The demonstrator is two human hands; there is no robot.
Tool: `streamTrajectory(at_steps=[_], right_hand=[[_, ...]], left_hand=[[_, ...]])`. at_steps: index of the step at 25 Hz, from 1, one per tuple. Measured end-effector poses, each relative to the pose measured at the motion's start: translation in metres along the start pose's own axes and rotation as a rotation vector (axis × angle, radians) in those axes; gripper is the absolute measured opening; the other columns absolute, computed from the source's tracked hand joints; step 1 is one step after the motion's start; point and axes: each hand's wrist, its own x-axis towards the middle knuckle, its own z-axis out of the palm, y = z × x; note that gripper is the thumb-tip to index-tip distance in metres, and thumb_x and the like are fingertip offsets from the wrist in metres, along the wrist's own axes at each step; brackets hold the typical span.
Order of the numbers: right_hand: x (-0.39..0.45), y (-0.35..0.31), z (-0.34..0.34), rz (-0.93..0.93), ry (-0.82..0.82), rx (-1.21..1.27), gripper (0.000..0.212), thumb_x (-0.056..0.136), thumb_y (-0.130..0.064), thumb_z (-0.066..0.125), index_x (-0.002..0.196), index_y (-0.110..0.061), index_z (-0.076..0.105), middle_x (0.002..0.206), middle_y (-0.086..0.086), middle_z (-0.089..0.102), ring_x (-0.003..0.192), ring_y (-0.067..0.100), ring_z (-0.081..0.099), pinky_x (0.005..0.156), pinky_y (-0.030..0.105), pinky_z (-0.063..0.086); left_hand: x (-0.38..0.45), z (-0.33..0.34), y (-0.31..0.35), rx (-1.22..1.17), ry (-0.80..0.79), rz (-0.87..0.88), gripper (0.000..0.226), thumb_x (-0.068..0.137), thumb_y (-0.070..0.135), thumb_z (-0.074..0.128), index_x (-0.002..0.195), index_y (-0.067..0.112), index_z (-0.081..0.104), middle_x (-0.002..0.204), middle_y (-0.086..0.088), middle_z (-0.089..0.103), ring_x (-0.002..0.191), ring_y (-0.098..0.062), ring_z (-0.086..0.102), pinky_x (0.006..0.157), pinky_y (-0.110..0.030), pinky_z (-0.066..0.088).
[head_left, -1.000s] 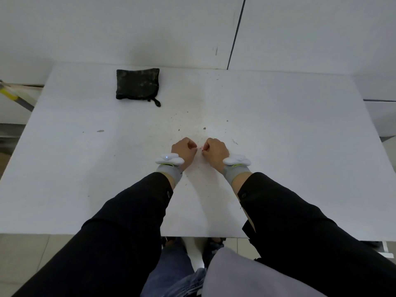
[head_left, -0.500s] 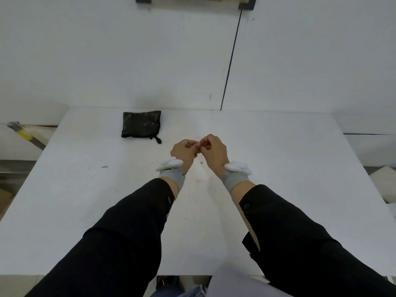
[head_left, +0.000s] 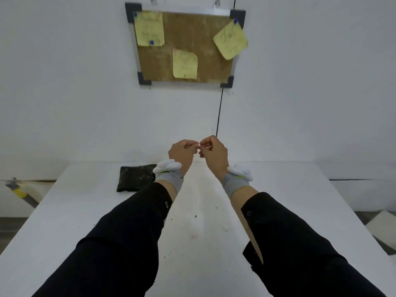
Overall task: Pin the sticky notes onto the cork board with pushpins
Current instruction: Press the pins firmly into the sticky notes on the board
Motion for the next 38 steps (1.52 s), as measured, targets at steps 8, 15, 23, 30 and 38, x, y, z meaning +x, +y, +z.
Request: streamTrajectory(at_steps=[8,15,23,30,38], right_hand=[[0.069,-0.067,-0.016,-0.111,0.070,0.085,0.009,0.085,-0.001,0.054,0.089,-0.007,0.058,0.084,0.010,0.065,0.066,0.019,0.062,0.062,0.024,0.055],[0.131,-0.122,-0.047,-0.214,0.235,0.038,0.004,0.085,-0.007,0.053,0.084,-0.010,0.056,0.074,0.002,0.060,0.073,0.029,0.064,0.072,0.041,0.056],[0.184,-0.158,-0.078,-0.411,0.613,-0.231,0.018,0.085,-0.009,0.056,0.101,-0.008,0.050,0.108,0.010,0.052,0.093,0.022,0.048,0.072,0.032,0.041],[0.203,-0.152,-0.076,-0.244,0.399,-0.190,0.007,0.092,-0.024,0.052,0.094,-0.017,0.050,0.099,0.005,0.063,0.084,0.021,0.057,0.066,0.029,0.040],[0.205,-0.150,-0.061,-0.194,0.331,-0.180,0.014,0.093,-0.025,0.052,0.092,-0.012,0.056,0.099,0.008,0.066,0.083,0.021,0.055,0.071,0.031,0.042]], left_hand=[[0.057,0.005,0.090,0.000,0.022,0.194,0.012,0.080,0.021,0.065,0.075,0.031,0.067,0.073,0.008,0.070,0.083,-0.016,0.069,0.083,-0.036,0.057],[0.101,0.008,0.169,-0.035,0.052,0.391,0.005,0.083,0.018,0.065,0.081,0.022,0.067,0.077,-0.004,0.068,0.079,-0.023,0.064,0.081,-0.041,0.055],[0.133,0.016,0.217,-0.140,0.103,0.462,0.008,0.086,0.015,0.063,0.092,0.013,0.067,0.079,-0.002,0.063,0.076,-0.018,0.057,0.073,-0.035,0.050],[0.150,0.018,0.229,-0.155,0.139,0.512,0.005,0.085,0.017,0.063,0.085,0.021,0.065,0.075,0.010,0.063,0.076,-0.012,0.060,0.071,-0.030,0.052],[0.162,0.014,0.238,-0.237,0.093,0.563,0.008,0.085,0.007,0.063,0.085,0.015,0.063,0.073,0.003,0.066,0.071,-0.009,0.063,0.075,-0.026,0.055]])
